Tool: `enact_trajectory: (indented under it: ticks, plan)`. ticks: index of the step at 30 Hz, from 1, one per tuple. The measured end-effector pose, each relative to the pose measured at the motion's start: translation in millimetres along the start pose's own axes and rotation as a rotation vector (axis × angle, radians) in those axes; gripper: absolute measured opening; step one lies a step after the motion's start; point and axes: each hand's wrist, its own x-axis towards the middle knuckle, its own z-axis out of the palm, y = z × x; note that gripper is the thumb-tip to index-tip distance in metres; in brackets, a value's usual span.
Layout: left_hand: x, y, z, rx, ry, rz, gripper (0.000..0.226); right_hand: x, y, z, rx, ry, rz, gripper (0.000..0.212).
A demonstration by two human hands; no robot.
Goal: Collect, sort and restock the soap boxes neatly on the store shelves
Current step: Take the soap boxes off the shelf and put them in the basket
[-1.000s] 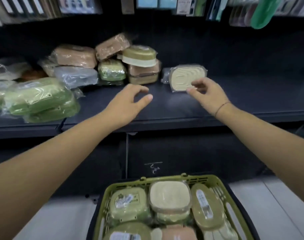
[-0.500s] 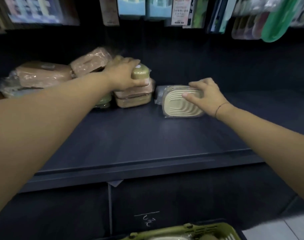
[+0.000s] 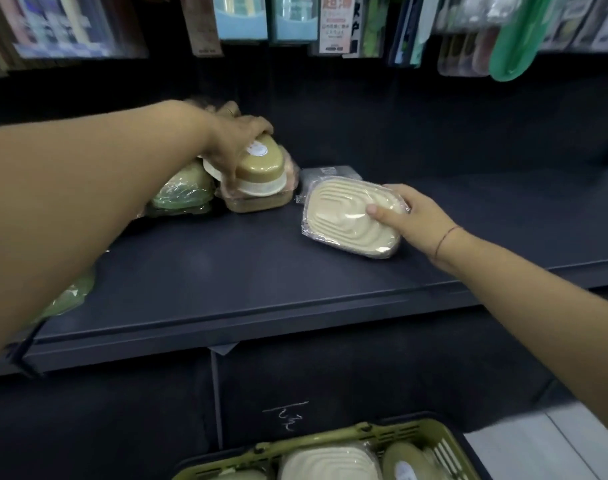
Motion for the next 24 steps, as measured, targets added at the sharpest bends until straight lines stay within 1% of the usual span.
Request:
enact_trajectory:
  ticks: [2, 3, 4, 7, 9, 10, 11, 13, 14, 15, 16, 17, 19, 20, 23, 24]
  plan:
    - [-12.1, 8.6, 1.6, 0.154, 0.092, 0.038, 0.125, -17.8, 5.2, -3.2, 0.077, 0.032, 0.083, 0.028]
    - [-18.6, 13.7, 5.5, 0.195, 0.15, 0.059, 0.12, -26.4, 7.9, -5.7, 0.097, 0.051, 0.121, 0.028]
    - [-25.9, 19.4, 10.6, 0.187, 0.196, 0.073, 0.117, -35.3, 9.6, -8.8, 0.1, 0.08, 0.15, 0.03]
    - [-56.1, 40.8, 24.4, 0.028, 0.294, 0.13, 0.113, -64.8, 7.1, -19.6, 0.139, 0.145, 0.206, 0.04]
    - [-83.3, 60.5, 29.4, -0.068, 0.351, 0.17, 0.113, -85.5, 1.8, -28.4, 0.187, 0.131, 0.248, 0.044]
    - [-99.3, 71.4, 30.7, -0.106, 0.379, 0.188, 0.114, -96.3, 0.2, -33.9, 0.208, 0.107, 0.265, 0.049]
    - [-117.0, 82.0, 31.8, -0.142, 0.411, 0.203, 0.115, -107.7, -1.0, -39.8, 0.221, 0.074, 0.282, 0.059]
    - [-156.7, 98.6, 37.1, -0.232, 0.477, 0.231, 0.12, -132.5, -5.2, -51.6, 0.218, -0.027, 0.3, 0.091]
    - [-180.2, 105.6, 41.8, -0.302, 0.497, 0.247, 0.12, -146.6, -6.5, -57.4, 0.197, -0.076, 0.3, 0.102]
    - [-205.1, 111.9, 49.6, -0.386, 0.497, 0.263, 0.12, -161.9, -9.3, -61.5, 0.181, -0.119, 0.297, 0.104]
    - [-231.7, 118.9, 59.6, -0.467, 0.475, 0.274, 0.12, -176.7, -9.2, -65.1, 0.166, -0.164, 0.3, 0.101]
    - [-259.3, 126.8, 71.5, -0.537, 0.423, 0.271, 0.121, -192.5, -9.2, -67.1, 0.158, -0.219, 0.32, 0.095]
    - [-314.2, 146.4, 101.2, -0.649, 0.214, 0.229, 0.121, -224.9, -3.3, -63.9, 0.134, -0.369, 0.43, 0.085]
    - [-340.4, 157.1, 119.0, -0.687, 0.068, 0.196, 0.12, -243.2, 5.7, -57.3, 0.12, -0.464, 0.518, 0.082]
    - [-391.9, 183.7, 170.7, -0.804, -0.416, 0.116, 0.114, -289.8, 44.1, -25.6, 0.028, -0.707, 0.865, 0.071]
    - [-403.0, 190.3, 185.2, -0.831, -0.567, 0.112, 0.116, -304.1, 59.3, -13.5, -0.001, -0.799, 0.959, 0.074]
